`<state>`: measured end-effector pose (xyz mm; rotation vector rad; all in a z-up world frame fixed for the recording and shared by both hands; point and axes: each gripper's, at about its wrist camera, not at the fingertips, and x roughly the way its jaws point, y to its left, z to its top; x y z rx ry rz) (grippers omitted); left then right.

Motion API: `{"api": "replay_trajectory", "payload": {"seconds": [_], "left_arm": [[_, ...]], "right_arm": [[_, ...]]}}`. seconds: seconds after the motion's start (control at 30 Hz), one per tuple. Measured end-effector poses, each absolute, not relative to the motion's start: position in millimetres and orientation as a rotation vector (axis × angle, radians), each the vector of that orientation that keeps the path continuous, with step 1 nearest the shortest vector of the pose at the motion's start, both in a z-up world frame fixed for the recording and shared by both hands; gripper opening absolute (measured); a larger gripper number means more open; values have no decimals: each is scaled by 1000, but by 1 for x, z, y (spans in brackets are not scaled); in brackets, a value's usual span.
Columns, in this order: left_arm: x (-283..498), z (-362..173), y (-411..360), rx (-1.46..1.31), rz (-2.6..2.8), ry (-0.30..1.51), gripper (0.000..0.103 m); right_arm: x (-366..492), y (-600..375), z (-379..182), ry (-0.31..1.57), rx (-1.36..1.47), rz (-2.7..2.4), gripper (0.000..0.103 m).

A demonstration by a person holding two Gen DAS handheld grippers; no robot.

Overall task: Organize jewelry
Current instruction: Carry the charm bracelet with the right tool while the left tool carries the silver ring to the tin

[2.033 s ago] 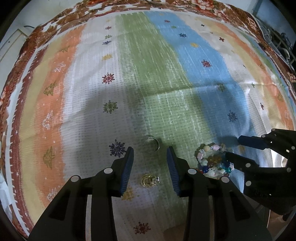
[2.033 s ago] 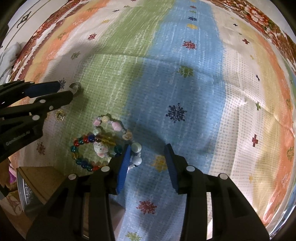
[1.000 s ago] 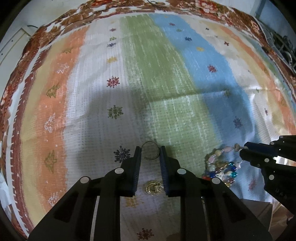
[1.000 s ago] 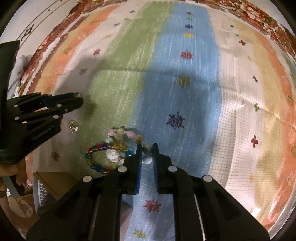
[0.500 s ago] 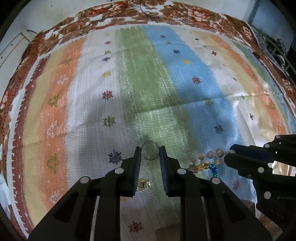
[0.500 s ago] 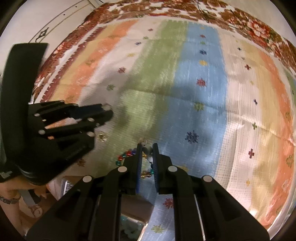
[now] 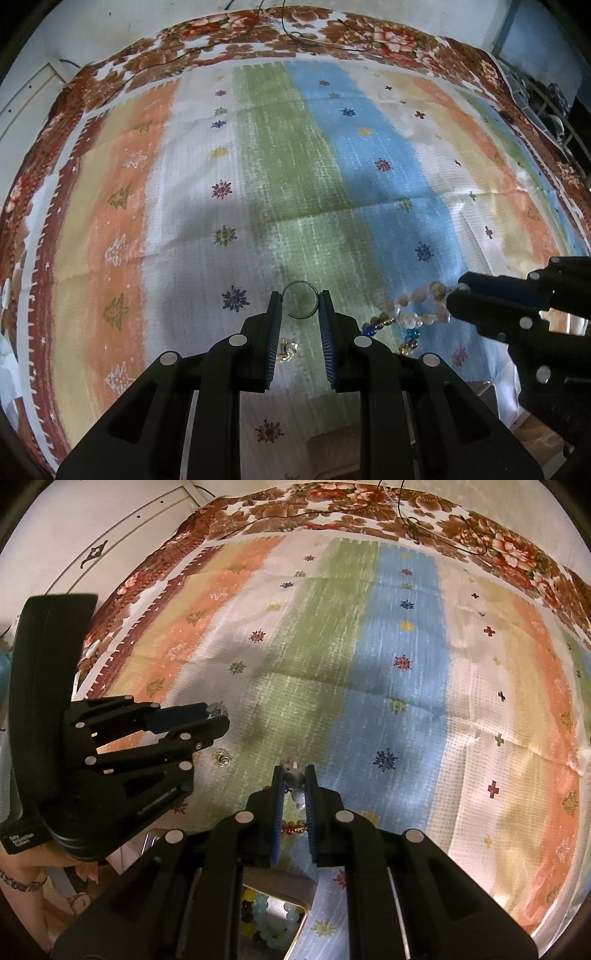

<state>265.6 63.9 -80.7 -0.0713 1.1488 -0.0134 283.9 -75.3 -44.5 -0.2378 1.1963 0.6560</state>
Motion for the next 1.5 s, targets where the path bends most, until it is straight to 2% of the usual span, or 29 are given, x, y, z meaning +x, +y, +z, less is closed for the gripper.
{"api": "replay_trajectory", "payload": {"seconds": [0.63, 1.5], "left_arm": [[224, -31, 52, -77, -53, 1040, 20], [150, -20, 26, -69, -98, 994, 20]], "right_arm": [[247, -95, 13, 1083, -170, 687, 12], [177, -110, 17, 1059, -195, 726, 12]]}}
